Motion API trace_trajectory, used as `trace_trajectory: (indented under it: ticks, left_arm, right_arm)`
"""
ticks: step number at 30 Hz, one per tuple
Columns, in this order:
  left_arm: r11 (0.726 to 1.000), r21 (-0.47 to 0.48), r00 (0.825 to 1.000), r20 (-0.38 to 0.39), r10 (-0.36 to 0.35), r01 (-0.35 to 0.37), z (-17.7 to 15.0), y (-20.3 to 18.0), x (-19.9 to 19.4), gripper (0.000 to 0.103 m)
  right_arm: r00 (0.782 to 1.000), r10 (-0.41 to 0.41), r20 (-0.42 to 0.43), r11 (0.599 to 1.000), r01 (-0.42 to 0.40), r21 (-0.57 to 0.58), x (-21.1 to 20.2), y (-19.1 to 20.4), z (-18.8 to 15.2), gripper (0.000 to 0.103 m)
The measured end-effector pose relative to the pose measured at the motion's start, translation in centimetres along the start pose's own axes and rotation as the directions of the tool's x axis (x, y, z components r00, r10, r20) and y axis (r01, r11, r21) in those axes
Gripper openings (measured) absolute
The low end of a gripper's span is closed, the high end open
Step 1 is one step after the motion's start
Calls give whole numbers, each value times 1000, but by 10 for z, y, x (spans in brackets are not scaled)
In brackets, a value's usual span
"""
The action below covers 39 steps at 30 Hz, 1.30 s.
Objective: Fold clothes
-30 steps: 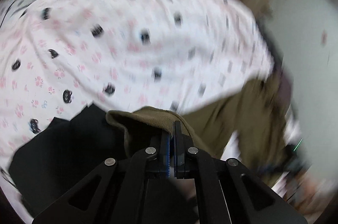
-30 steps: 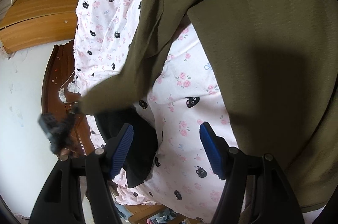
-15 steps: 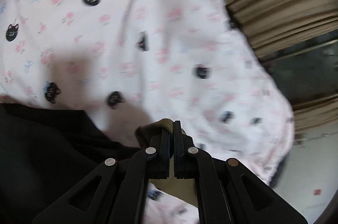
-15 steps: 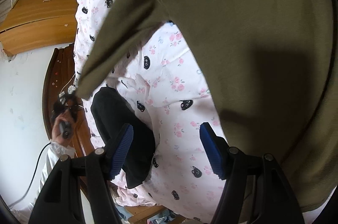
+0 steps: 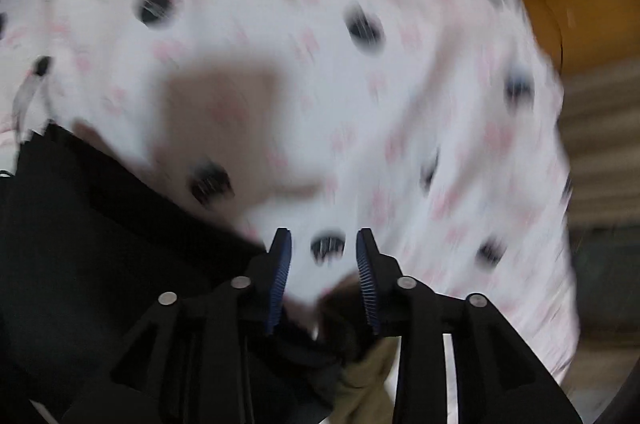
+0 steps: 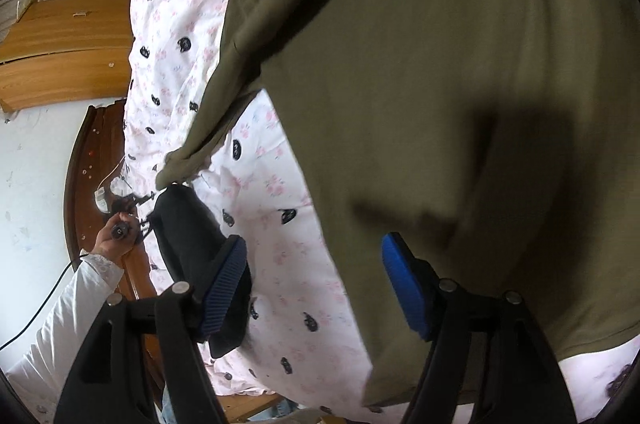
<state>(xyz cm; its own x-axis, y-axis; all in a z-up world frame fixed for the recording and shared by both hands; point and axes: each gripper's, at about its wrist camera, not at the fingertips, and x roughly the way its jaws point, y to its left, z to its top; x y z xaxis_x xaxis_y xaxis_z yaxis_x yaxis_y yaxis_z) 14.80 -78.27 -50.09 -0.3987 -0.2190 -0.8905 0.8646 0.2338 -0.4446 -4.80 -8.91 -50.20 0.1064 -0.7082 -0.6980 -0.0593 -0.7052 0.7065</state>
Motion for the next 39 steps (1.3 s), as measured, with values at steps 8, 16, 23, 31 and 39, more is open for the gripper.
trace_trajectory:
  ticks: [8, 16, 23, 31, 39]
  left_arm:
    - [919, 393, 990, 114, -86, 34, -52, -26, -77, 33]
    - [616, 750, 970, -171, -172, 241, -266, -24, -117, 34]
    - [460, 763, 888, -427, -171, 455, -453, -11, -125, 34]
    - [390, 789, 878, -456, -146, 475, -578, -23, -120, 44]
    - [344, 833, 901, -399, -172, 434, -619, -36, -118, 44]
  right_arm:
    - [991, -102, 89, 981, 115, -153, -54, -2, 34, 72]
    - [987, -74, 140, 922, 121, -369, -93, 39, 155, 72]
    - [998, -57, 26, 909, 62, -412, -74, 52, 304, 72]
    - [994, -49, -102, 942, 12, -336, -28, 10, 374, 72]
    - [982, -71, -172, 904, -9, -427, 4, 7, 384, 72]
